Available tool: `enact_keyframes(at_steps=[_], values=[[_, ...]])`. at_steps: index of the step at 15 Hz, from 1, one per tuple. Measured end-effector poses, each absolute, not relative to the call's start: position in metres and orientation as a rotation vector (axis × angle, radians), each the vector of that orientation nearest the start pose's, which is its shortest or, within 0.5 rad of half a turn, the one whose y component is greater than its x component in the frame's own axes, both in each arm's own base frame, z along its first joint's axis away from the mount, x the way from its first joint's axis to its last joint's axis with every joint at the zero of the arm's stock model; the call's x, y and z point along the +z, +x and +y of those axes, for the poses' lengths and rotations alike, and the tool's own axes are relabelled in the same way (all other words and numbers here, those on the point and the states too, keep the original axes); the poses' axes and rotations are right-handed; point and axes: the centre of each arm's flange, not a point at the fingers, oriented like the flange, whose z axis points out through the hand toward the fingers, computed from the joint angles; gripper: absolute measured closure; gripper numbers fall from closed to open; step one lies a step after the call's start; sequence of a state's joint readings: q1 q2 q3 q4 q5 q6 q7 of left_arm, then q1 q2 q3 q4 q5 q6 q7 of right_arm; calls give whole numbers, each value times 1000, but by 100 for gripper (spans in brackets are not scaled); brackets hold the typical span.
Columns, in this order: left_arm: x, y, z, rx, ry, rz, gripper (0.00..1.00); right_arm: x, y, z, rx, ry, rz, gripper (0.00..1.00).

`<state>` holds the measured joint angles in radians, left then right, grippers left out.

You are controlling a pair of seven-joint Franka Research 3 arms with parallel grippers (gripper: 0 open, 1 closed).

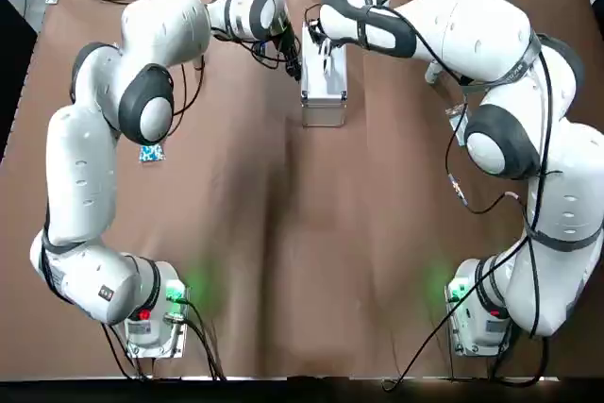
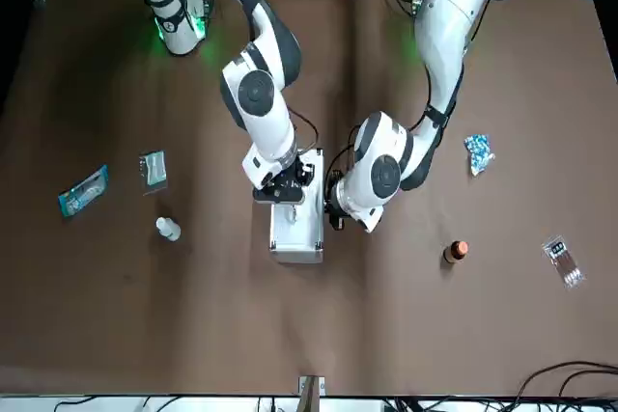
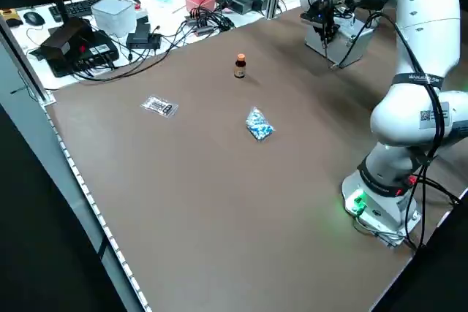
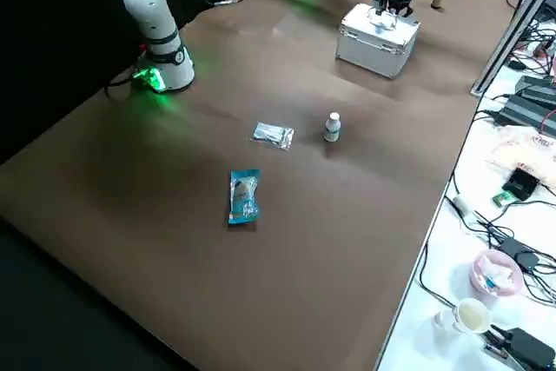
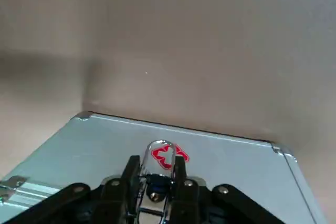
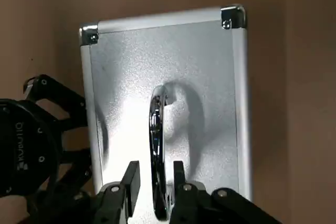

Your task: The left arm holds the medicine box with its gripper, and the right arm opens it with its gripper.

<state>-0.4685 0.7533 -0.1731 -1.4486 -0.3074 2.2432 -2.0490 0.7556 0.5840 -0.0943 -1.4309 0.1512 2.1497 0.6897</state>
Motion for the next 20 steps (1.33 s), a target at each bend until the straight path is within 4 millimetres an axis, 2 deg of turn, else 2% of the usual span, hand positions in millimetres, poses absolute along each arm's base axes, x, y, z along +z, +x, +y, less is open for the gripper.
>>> enact_keyframes(at_steps=[9, 11, 12, 13, 20], values=[[252, 593, -424, -514, 2023, 2178, 69, 362, 561, 463, -77, -2994, 121, 74], [252, 593, -424, -514, 2023, 2178, 69, 360, 561, 463, -74, -2996, 122, 82], [252, 593, -424, -514, 2023, 2178, 69, 360, 561, 463, -73, -2997, 122, 82], [252, 593, -424, -513, 2024, 2178, 69, 360, 561, 463, -73, -2999, 122, 87], [253, 593, -425, -512, 2025, 2175, 69, 361, 567, 454, -37, -2990, 162, 87]])
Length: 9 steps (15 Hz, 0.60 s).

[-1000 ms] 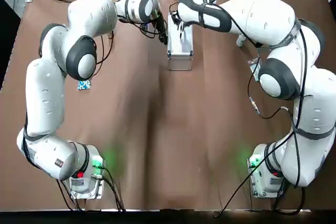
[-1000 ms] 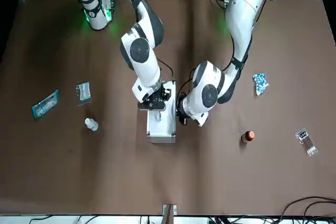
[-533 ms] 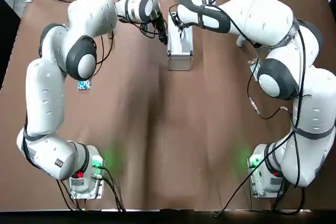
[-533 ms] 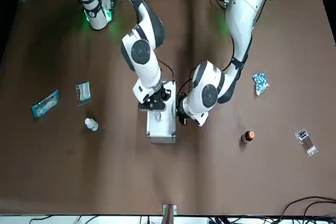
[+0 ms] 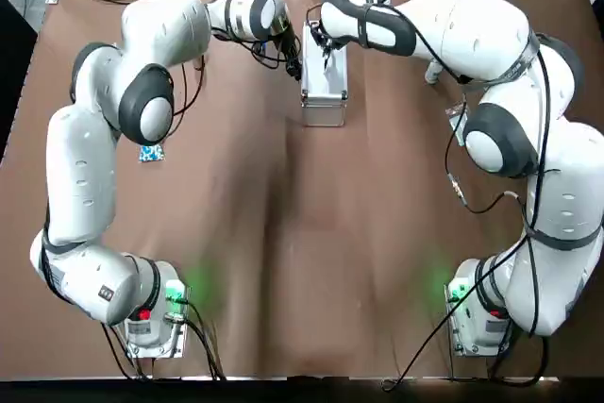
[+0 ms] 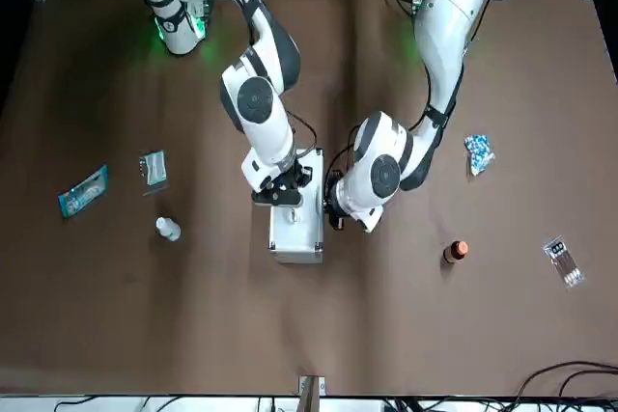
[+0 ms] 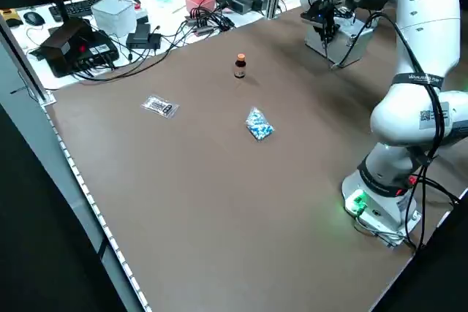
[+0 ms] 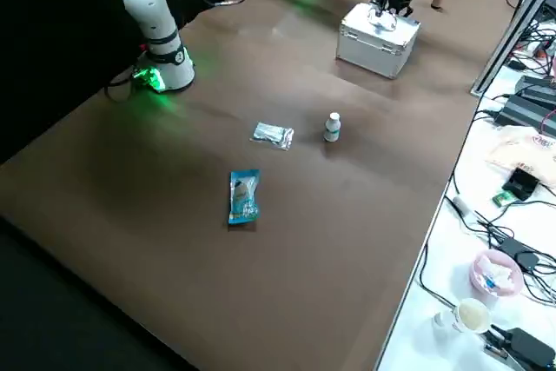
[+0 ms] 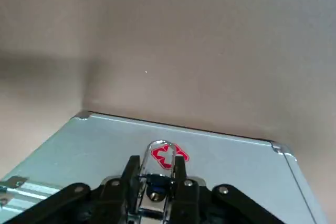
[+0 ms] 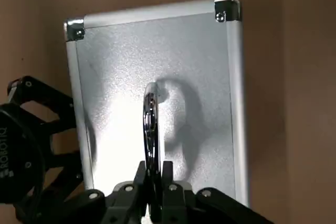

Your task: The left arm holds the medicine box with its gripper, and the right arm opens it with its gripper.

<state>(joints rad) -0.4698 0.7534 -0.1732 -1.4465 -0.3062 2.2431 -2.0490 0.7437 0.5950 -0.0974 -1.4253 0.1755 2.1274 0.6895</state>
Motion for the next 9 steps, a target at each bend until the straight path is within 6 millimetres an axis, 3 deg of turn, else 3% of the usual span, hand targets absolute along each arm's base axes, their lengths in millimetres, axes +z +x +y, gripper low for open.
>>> enact_keyframes(at_steps=[9], values=[[255, 593, -426, -514, 2026, 2171, 69, 379, 581, 428, 103, -2984, 221, 87]])
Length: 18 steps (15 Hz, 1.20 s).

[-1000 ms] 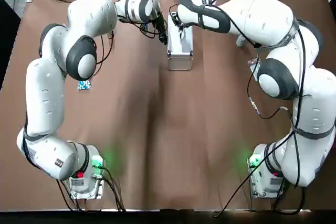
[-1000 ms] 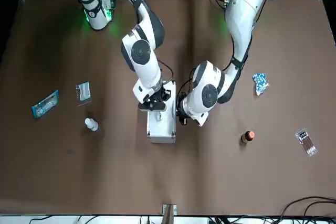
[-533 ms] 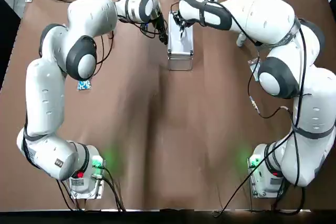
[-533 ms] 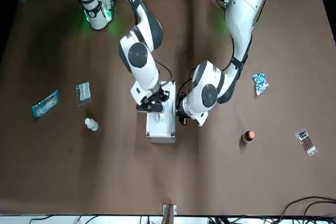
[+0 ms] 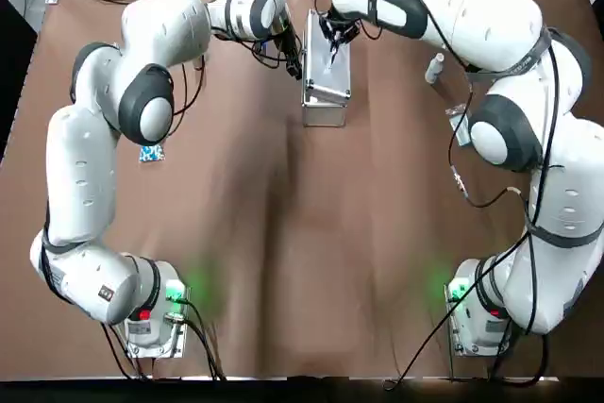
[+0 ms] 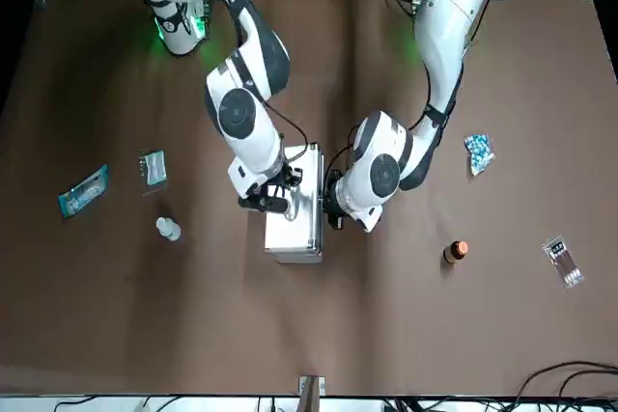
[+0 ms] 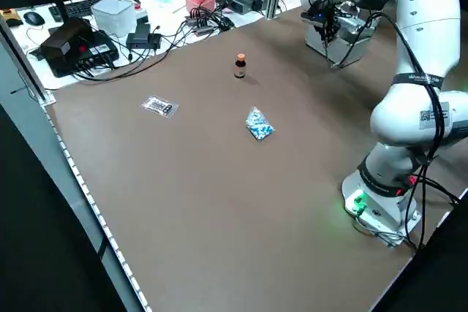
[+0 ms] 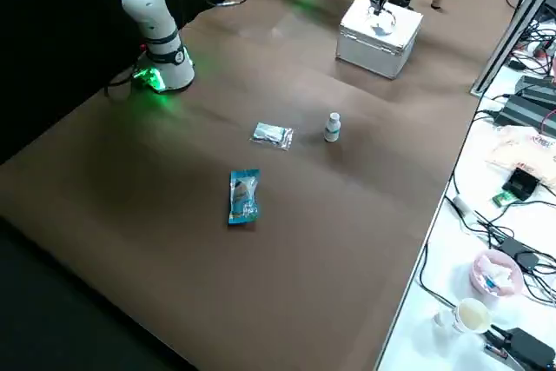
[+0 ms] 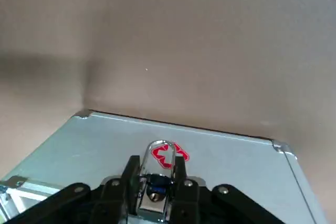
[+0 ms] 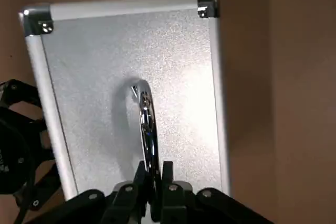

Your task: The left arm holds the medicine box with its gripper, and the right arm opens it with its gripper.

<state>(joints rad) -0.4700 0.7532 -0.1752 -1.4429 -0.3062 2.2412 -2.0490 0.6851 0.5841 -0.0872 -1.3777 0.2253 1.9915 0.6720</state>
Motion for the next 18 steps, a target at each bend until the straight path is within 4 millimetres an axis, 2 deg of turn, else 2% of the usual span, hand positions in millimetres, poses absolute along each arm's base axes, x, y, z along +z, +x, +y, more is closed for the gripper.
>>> enact_keyframes(at_steps=[4, 7, 10, 11, 18], values=[[255, 593, -427, -514, 2026, 2170, 69, 391, 590, 402, 188, -2971, 245, 87], [255, 593, -426, -514, 2026, 2171, 69, 397, 598, 375, 268, -2960, 233, 87], [254, 593, -426, -513, 2025, 2172, 69, 393, 607, 340, 354, -2969, 229, 87], [255, 593, -426, -513, 2025, 2171, 69, 392, 609, 334, 372, -2952, 218, 87], [255, 593, -426, -513, 2025, 2171, 69, 390, 610, 331, 381, -2944, 199, 87]])
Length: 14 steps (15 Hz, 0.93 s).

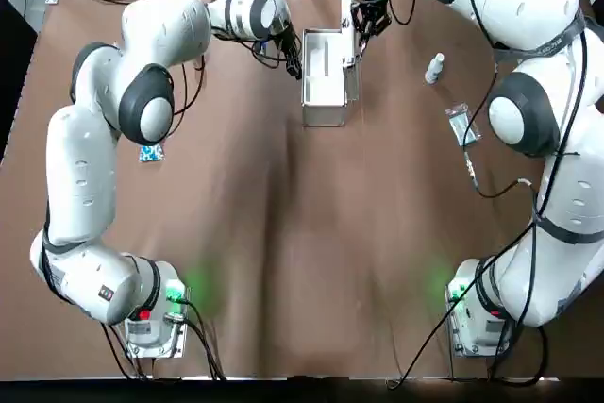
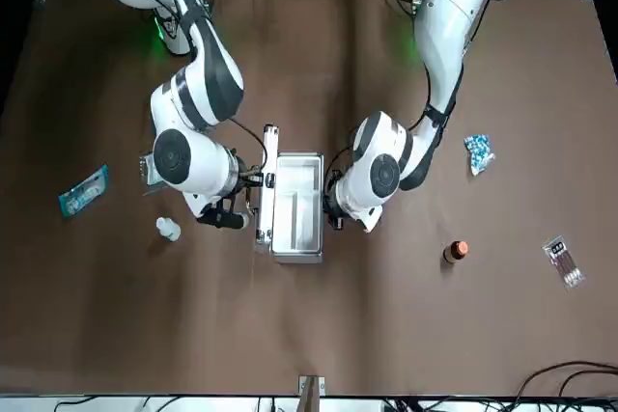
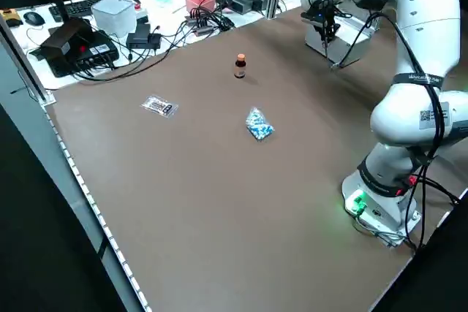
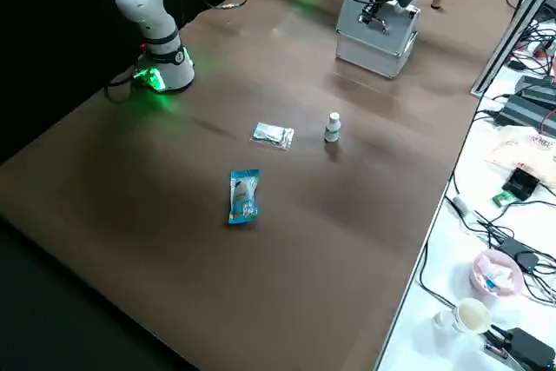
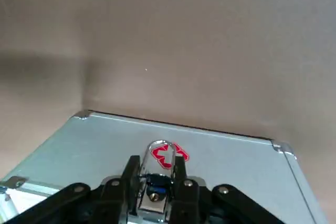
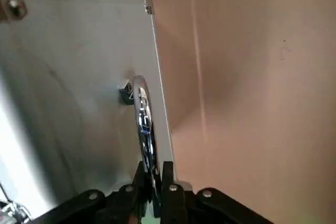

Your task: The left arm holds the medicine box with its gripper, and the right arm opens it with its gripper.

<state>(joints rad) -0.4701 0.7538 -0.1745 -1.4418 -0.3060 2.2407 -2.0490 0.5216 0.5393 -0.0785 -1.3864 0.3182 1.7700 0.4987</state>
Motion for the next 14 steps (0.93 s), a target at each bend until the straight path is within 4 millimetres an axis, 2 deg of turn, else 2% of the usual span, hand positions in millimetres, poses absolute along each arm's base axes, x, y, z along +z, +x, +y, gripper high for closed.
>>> enact_keyframes(at_steps=[3, 6, 9, 11, 13, 14], values=[[254, 593, -426, -513, 2025, 2172, 69, 387, 614, 320, 416, -2890, 163, 87], [254, 594, -426, -513, 2025, 2173, 69, 372, 625, 289, 475, -2814, 137, 83], [253, 593, -425, -513, 2026, 2175, 69, 345, 647, 250, 442, -2818, 194, 56], [253, 593, -425, -514, 2026, 2174, 69, 338, 649, 245, 454, -2813, 199, 52], [253, 593, -425, -514, 2026, 2175, 69, 339, 649, 246, 449, -2813, 198, 35], [253, 593, -425, -514, 2026, 2175, 69, 339, 650, 246, 448, -2813, 198, 33]])
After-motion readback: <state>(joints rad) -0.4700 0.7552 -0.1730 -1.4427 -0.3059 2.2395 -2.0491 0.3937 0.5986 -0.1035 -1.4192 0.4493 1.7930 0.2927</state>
